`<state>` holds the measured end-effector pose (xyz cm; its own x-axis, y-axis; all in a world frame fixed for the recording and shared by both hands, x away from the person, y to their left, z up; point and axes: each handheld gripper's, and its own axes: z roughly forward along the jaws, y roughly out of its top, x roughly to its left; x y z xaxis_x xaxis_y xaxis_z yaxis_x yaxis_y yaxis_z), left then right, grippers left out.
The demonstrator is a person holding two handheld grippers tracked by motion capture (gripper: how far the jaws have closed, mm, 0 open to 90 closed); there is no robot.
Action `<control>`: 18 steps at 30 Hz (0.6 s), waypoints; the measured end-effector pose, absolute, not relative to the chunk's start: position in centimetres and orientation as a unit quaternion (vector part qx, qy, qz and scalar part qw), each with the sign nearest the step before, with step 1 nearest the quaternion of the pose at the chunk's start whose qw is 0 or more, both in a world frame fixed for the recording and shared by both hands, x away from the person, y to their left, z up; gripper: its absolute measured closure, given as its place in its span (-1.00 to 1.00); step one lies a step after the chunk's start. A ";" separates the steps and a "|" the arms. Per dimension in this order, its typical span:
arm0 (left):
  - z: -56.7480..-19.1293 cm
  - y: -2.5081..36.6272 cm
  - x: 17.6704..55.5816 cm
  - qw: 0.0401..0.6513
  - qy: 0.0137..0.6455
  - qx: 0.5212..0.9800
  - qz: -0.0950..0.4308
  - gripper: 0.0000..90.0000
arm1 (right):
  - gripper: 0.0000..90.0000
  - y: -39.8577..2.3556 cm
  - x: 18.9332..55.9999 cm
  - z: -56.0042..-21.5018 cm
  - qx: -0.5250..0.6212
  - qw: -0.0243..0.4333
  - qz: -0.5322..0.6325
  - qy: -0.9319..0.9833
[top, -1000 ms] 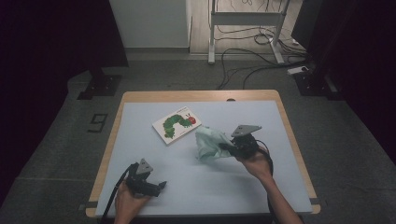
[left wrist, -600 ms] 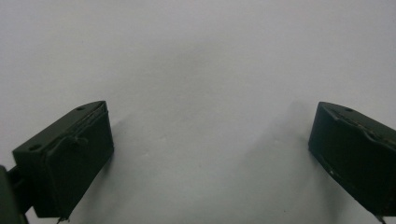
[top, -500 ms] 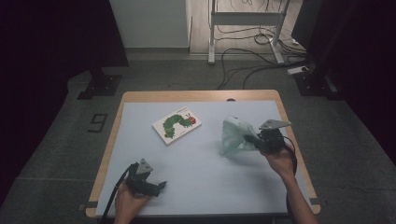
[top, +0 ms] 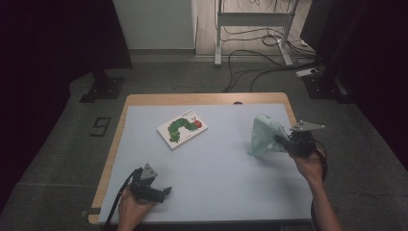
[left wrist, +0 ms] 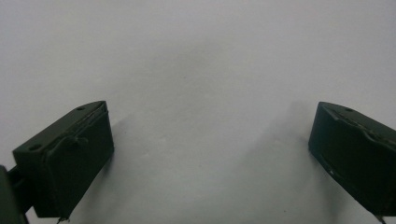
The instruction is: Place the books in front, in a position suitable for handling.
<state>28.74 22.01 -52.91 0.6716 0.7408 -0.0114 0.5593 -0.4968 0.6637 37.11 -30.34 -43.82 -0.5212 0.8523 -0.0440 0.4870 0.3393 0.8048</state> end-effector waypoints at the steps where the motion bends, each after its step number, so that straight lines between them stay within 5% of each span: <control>1: -52.9 22.0 28.7 0.327 0.381 0.854 0.139 -1.00 | 0.73 -30.7 37.1 -44.4 0.434 0.240 0.377 0.783; 18: -52.9 22.0 28.8 0.326 0.382 0.854 0.138 -1.00 | 0.65 -30.2 37.6 -51.8 0.458 0.199 0.327 0.802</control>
<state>28.78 21.99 -52.90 0.6704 0.7418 -0.0130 0.5613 -0.4957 0.6627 37.61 -30.16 -51.79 -0.5007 0.8654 -0.0200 0.6042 0.3660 0.7078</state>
